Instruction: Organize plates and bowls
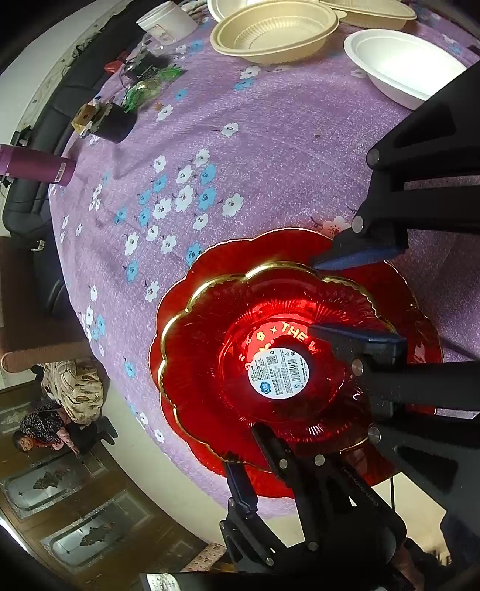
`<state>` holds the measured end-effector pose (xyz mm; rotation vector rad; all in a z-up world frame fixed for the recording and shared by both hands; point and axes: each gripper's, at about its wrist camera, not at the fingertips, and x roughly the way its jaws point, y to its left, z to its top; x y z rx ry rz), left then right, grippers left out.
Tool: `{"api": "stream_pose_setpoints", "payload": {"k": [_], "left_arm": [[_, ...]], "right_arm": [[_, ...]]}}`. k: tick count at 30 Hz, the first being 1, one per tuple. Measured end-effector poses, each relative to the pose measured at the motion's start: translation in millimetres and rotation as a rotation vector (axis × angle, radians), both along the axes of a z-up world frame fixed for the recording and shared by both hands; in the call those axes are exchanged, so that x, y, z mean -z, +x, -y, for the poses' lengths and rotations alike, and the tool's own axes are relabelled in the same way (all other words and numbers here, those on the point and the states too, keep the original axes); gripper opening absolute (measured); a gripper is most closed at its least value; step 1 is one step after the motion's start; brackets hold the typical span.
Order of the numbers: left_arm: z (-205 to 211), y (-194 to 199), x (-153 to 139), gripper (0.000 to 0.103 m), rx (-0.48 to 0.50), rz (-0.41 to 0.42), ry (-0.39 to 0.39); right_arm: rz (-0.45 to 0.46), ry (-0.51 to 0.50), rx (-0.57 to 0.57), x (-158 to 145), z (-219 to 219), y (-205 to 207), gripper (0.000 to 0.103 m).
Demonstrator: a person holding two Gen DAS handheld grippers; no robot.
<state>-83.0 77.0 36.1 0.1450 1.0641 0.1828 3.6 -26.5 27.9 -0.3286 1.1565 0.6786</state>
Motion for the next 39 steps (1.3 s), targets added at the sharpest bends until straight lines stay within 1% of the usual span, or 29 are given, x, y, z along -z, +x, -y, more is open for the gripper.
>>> {"api": "stream_pose_setpoints", "payload": {"k": [3,5,10,15,22,32,39], "left_arm": [[3,-2,1,0.040,0.002,0.011,0.016],[5,-3,2,0.045,0.009,0.017,0.021],[10,-6,3,0.052,0.017,0.039,0.059],[10,-7,1,0.054,0.014,0.054,0.070],[9,-10,-6,0.056,0.011,0.081,0.096],[14,-15,-29,0.060,0.015,0.166,0.148],[25,-14,-48,0.064,0.046,0.206,0.135]], "right_arm": [[0.011,-0.006,-0.007,0,-2,-3,0.038],[0.014,-0.006,-0.010,-1,-3,-6,0.041],[0.022,-0.005,-0.015,-2,-3,-10,0.043],[0.033,0.002,-0.013,-5,0,-12,0.046],[0.031,0.025,0.009,-10,7,-13,0.046],[0.043,0.089,0.049,-29,21,-17,0.046],[0.064,0.140,0.092,-47,40,-21,0.046]]}}
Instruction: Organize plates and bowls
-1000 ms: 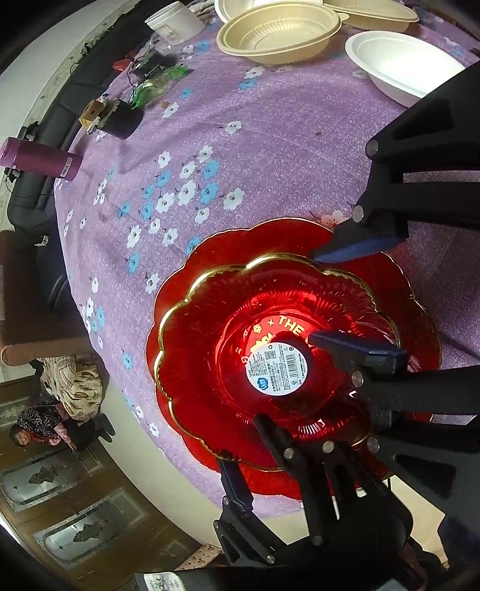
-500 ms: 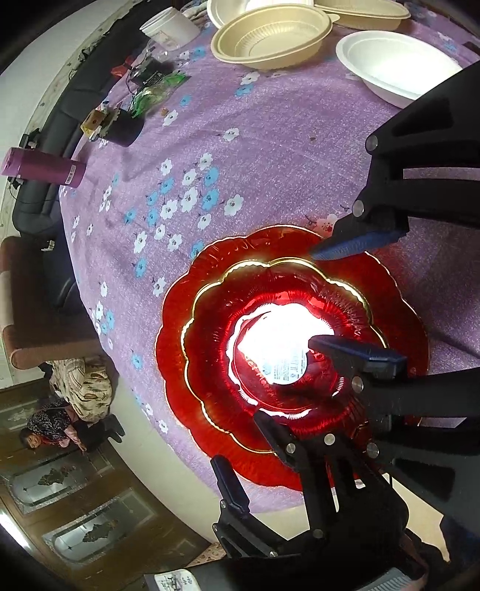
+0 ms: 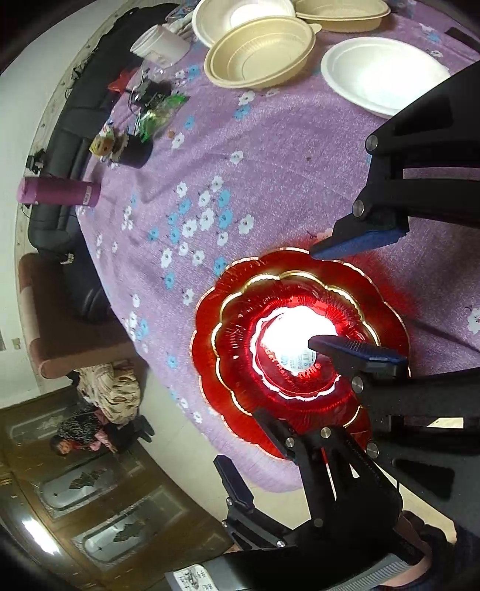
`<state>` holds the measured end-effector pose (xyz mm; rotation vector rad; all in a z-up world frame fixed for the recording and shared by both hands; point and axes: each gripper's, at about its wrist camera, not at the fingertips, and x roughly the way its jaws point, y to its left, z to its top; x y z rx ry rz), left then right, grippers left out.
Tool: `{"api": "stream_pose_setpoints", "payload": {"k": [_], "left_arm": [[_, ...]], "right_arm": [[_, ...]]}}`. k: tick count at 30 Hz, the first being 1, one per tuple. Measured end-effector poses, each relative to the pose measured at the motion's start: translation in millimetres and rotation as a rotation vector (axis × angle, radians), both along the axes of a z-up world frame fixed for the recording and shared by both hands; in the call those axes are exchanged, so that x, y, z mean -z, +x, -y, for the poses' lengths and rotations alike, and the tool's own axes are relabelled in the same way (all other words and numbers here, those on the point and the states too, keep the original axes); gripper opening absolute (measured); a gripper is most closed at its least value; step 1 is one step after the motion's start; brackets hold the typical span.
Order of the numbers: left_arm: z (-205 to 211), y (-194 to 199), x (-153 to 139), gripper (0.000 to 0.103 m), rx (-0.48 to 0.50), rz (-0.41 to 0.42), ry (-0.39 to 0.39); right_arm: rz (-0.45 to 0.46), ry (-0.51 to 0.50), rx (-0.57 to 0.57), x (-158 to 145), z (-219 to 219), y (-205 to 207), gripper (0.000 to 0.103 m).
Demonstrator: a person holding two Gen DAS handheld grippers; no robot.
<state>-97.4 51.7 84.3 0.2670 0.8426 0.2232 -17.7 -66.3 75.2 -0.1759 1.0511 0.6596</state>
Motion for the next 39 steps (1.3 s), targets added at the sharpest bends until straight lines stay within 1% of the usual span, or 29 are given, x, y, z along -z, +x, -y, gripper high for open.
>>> {"api": "stream_pose_setpoints", "payload": {"k": [6,18,24,31,35,36,39], "left_arm": [[21,5,-11,0.065,0.052,0.027,0.000],[80,23,-18,0.065,0.202,0.025,0.003],[113,32,-16,0.065,0.279,-0.003,-0.042],[148,42,-14,0.065,0.361,-0.050,-0.134],[161,54,-12,0.065,0.395,-0.108,-0.258],[163,57,-11,0.065,0.397,-0.118,-0.277],[170,69,-8,0.065,0.411,-0.159,-0.376]], "right_arm": [[0.004,0.030,0.054,-9,24,-2,0.047],[-0.003,0.066,0.202,-12,89,-2,0.047],[-0.010,0.084,0.306,-12,134,-4,0.047],[-0.024,0.111,0.465,-8,200,-13,0.047],[-0.040,0.129,0.560,-4,237,-19,0.047],[-0.042,0.134,0.577,-3,244,-21,0.047],[-0.052,0.148,0.623,0,264,-26,0.047]]}}
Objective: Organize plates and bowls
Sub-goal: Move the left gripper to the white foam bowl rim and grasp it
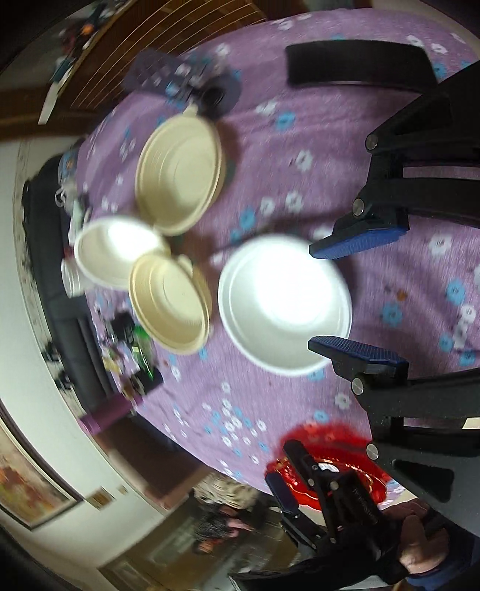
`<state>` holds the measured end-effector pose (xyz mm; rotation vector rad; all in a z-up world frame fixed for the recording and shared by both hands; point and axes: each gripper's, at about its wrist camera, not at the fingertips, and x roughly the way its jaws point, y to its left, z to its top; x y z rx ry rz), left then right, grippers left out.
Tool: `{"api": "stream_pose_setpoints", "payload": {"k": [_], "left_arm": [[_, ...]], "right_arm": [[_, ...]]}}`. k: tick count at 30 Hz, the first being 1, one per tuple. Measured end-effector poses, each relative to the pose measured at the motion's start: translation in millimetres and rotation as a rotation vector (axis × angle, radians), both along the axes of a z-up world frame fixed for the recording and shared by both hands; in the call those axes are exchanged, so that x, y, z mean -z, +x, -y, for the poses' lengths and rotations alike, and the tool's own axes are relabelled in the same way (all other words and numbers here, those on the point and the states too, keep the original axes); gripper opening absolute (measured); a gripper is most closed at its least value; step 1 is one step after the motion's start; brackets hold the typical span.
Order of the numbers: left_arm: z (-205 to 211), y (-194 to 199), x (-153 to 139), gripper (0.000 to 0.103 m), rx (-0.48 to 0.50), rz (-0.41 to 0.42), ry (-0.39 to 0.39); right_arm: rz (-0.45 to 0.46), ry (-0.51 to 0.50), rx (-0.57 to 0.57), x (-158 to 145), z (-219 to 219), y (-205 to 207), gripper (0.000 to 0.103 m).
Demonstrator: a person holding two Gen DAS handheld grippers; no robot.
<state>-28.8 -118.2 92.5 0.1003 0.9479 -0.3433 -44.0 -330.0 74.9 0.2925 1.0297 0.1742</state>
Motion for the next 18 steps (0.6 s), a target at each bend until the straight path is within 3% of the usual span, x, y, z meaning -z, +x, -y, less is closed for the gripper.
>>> {"api": "stream_pose_setpoints", "payload": {"k": [5,18], "left_arm": [[15,17,6,0.065,0.020,-0.075,-0.093],[38,40,35,0.059,0.046,-0.150,-0.064]], "right_arm": [[-0.031,0.039,0.051,11,23,-5,0.047],[-0.066,0.063,0.003,27,25,19,0.044]]}}
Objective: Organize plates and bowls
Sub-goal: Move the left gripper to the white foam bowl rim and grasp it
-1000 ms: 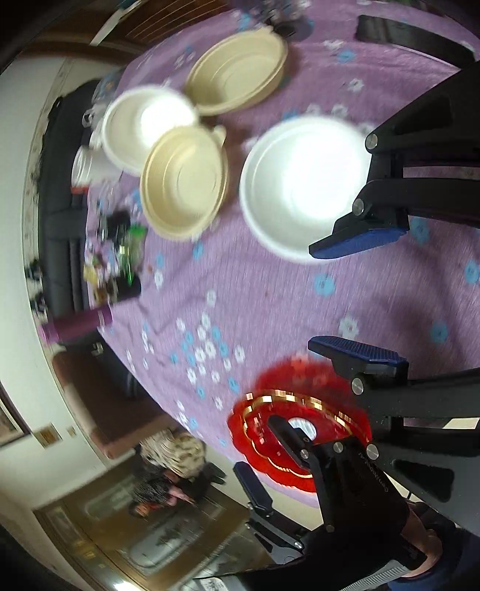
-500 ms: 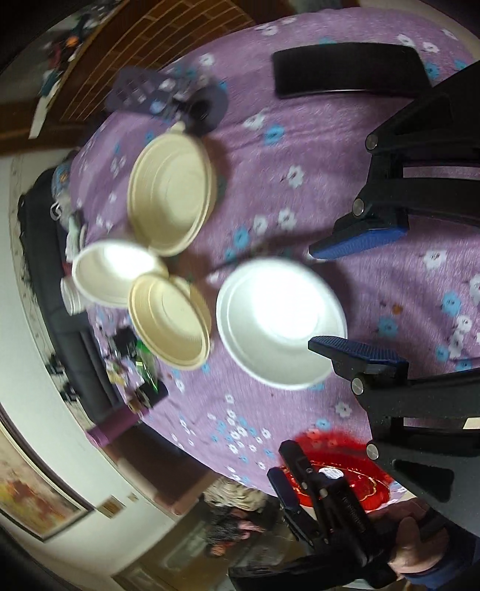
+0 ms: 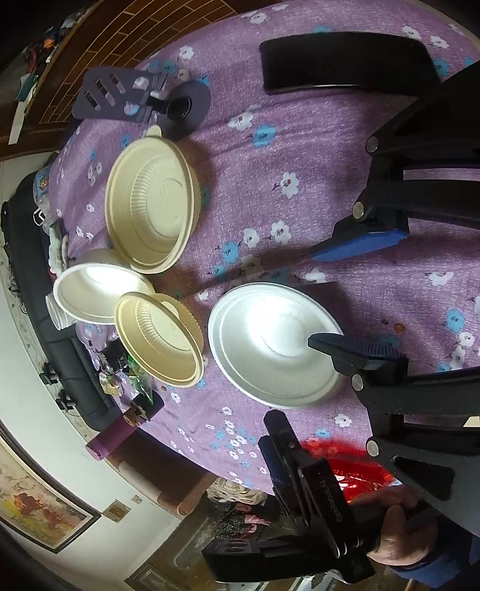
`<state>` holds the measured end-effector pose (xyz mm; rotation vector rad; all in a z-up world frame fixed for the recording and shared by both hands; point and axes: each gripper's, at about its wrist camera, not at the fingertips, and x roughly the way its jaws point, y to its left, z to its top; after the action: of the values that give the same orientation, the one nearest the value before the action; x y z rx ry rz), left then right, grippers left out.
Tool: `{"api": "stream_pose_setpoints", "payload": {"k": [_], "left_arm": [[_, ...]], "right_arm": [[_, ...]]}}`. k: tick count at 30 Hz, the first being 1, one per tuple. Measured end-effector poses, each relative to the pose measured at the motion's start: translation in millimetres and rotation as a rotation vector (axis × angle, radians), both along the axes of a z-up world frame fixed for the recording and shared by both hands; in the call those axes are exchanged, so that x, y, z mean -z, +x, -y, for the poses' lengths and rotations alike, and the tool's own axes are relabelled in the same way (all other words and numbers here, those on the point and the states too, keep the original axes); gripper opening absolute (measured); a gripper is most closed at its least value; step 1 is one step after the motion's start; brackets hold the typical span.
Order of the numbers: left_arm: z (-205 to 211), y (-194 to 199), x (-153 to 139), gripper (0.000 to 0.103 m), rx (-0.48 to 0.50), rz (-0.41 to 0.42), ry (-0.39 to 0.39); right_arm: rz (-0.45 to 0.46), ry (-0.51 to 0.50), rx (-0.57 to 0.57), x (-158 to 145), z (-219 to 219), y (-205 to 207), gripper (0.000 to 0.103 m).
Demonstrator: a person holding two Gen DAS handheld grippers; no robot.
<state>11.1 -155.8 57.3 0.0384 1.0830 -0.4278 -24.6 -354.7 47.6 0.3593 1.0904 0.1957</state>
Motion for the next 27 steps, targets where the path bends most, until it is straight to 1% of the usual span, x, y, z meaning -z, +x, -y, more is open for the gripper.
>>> {"api": "stream_pose_setpoints", "payload": {"k": [3,4,5,6,8,10,13,16,21,27], "left_arm": [[2,4,6,0.056,0.004,-0.016,-0.005],[3,5,7,0.054,0.006,-0.020,-0.006],[4,6,9,0.049,0.009,-0.022,-0.006],[6,7,11,0.045,0.015,-0.028,-0.002],[10,8,16,0.027,0.029,-0.038,0.010],[14,7,18,0.018,0.047,-0.042,0.017],[18,3,17,0.017,0.051,-0.014,0.054],[15,2,12,0.018,0.043,-0.003,0.049],[12,-4,4,0.018,0.036,0.030,0.062],[6,-10,-6,0.018,0.026,0.060,0.068]], "right_arm": [[-0.025,0.003,-0.015,9,-2,9,0.043],[-0.033,0.008,-0.018,11,-2,12,0.039],[-0.044,0.014,-0.025,15,-2,15,0.034],[-0.052,0.018,-0.032,19,-3,18,0.027],[-0.063,0.014,-0.050,24,-5,23,0.022],[-0.065,0.007,-0.060,26,-7,26,0.018],[-0.052,-0.025,-0.087,24,-13,29,0.016],[-0.041,-0.034,-0.100,20,-16,30,0.016],[-0.028,-0.031,-0.101,14,-18,31,0.016],[0.009,-0.029,-0.103,1,-22,28,0.016]]}}
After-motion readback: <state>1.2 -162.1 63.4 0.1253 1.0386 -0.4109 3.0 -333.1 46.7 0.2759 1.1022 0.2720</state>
